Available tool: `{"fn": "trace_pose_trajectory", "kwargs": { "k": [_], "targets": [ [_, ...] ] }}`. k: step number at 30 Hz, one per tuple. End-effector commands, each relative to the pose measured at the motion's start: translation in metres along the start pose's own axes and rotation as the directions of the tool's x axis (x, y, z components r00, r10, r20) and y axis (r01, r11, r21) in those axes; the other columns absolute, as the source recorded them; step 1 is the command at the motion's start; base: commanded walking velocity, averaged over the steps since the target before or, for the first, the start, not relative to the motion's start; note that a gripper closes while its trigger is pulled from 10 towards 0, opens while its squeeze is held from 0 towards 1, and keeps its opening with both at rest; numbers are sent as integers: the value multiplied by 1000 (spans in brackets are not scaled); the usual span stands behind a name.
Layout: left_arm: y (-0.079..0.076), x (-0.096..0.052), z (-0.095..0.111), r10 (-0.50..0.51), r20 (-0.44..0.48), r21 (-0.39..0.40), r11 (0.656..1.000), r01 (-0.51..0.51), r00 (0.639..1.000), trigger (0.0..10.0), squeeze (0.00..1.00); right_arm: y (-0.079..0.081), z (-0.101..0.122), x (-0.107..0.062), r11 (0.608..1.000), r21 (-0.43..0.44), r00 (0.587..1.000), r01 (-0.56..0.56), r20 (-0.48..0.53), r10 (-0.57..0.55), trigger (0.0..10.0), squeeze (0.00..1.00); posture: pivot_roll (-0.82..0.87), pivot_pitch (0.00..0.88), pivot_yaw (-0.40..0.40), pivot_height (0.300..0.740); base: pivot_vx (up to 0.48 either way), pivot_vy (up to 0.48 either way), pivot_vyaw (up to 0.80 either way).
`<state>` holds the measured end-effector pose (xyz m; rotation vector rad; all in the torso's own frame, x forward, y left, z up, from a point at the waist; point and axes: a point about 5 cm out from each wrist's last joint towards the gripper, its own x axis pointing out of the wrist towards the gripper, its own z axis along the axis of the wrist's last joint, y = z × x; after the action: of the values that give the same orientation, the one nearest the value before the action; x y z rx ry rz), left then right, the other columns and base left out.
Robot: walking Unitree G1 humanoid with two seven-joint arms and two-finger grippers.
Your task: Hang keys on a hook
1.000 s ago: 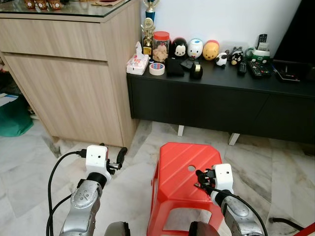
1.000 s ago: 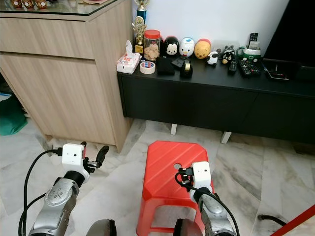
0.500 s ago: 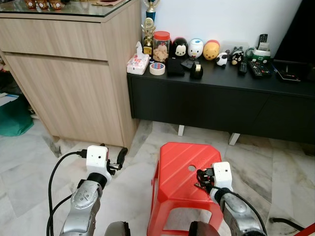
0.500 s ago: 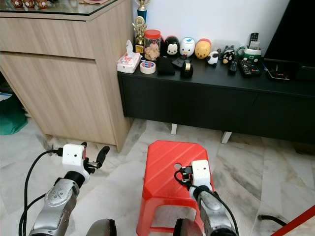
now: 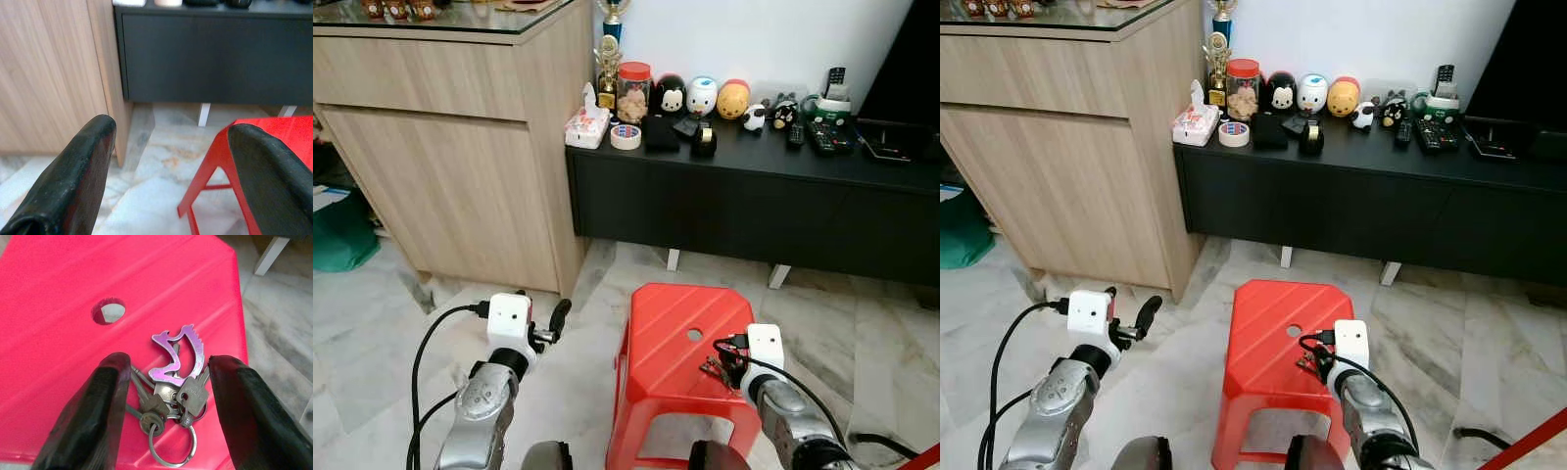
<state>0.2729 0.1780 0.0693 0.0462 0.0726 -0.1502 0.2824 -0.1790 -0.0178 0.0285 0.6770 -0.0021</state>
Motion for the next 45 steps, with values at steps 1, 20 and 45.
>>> {"fn": "trace_pose_trajectory", "kwargs": {
  "k": [1,20,45],
  "targets": [
    [-3,-1,3,-10,5,-6,1000,10,1000,10000,0,-4,1,0,1000,2,1000,14,-21,-14,10000,1000,81,0,-54,614,0,0,0],
    [-14,-14,10,-23,13,-9,1000,23,1000,10000,0,-1,2,0,998,69,1000,-11,19,9,10000,0,75,113,-63,614,0,0,0],
    [-13,-27,12,0,-10,-7,1000,0,1000,10000,0,-1,-8,0,989,136,999,49,-27,-46,0,0,89,145,-59,614,0,0,0]
  ]
}}
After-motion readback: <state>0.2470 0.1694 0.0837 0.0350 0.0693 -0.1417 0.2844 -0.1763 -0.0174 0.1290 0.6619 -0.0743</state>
